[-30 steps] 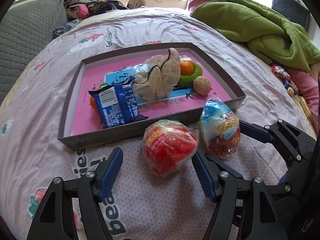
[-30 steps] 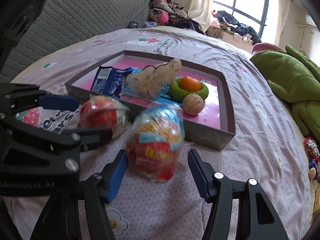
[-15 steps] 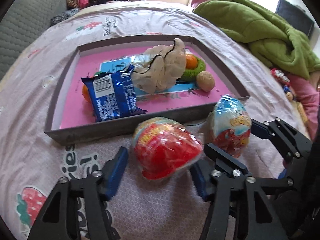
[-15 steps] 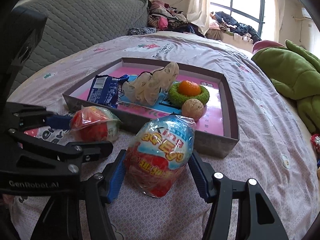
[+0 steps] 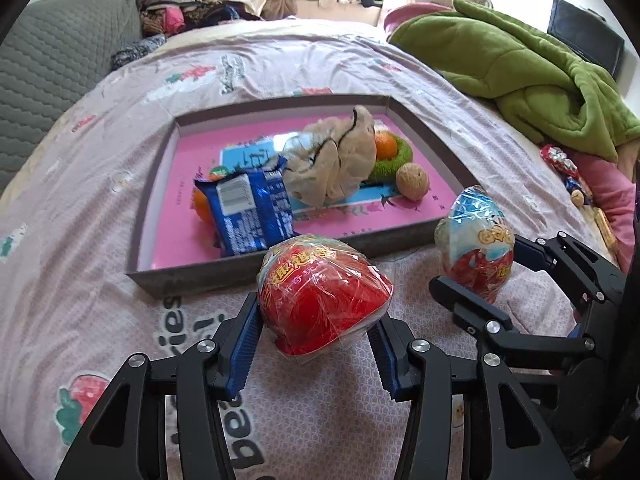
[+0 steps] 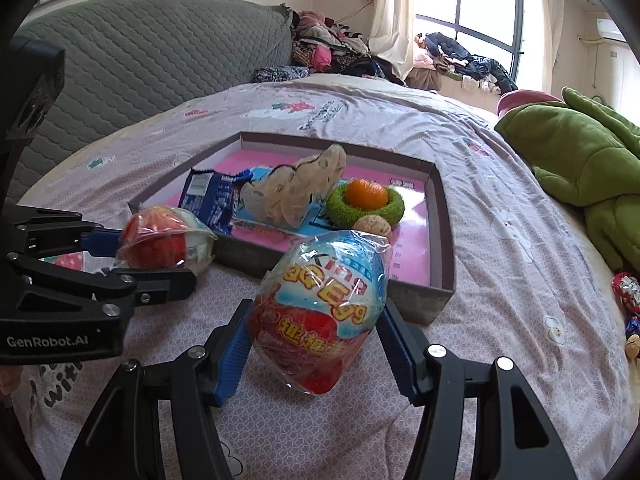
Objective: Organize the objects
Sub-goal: 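Close the right gripper on the blue egg while the left closes on the red egg, then carry the blue egg over the tray with the right gripper while the left carries the red egg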
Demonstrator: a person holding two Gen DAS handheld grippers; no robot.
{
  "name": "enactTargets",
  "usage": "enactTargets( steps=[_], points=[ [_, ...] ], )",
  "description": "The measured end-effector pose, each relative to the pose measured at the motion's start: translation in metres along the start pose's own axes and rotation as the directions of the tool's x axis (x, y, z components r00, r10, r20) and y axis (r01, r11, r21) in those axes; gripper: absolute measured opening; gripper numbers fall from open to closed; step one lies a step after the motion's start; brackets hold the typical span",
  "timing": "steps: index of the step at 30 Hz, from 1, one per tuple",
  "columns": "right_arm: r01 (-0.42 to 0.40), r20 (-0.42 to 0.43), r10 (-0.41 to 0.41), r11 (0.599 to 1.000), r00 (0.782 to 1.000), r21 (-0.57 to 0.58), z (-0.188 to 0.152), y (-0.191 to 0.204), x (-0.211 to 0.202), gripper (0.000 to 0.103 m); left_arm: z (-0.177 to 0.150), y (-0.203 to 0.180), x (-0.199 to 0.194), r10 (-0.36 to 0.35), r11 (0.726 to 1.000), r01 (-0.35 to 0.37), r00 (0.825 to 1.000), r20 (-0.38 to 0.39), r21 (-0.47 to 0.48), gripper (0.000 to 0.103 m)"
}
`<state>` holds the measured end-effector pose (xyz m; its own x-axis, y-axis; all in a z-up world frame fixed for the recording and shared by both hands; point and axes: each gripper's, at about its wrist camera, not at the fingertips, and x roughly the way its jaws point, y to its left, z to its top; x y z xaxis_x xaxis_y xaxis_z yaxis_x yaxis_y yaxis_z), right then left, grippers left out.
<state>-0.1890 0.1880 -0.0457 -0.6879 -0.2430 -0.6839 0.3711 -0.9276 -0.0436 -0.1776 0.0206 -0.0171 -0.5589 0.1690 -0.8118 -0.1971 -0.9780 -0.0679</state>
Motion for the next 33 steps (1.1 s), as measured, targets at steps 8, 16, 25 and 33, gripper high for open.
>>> enactTargets(
  steps=[8,16,25,33],
  points=[
    [-0.014,0.059,0.013,1.0,0.998,0.021,0.009,-0.002,-0.025,0.061,0.006,-0.003,-0.039,0.039,0.999,-0.04,0.996,0.084,0.012,0.052],
    [-0.024,0.117,0.022,1.0,0.993,0.014,0.02,0.004,-0.053,0.061,0.01,-0.005,-0.073,0.06,0.998,-0.063,0.987,0.149,0.012,0.052],
    [-0.024,0.17,0.022,1.0,0.985,0.008,0.033,0.004,-0.078,0.061,0.014,-0.002,-0.106,0.077,0.997,-0.078,0.973,0.216,-0.004,0.052],
    [-0.024,0.218,0.025,1.0,0.976,-0.004,0.046,0.006,-0.096,0.061,0.019,0.002,-0.121,0.11,0.994,-0.105,0.955,0.276,-0.034,0.053]
  ],
)
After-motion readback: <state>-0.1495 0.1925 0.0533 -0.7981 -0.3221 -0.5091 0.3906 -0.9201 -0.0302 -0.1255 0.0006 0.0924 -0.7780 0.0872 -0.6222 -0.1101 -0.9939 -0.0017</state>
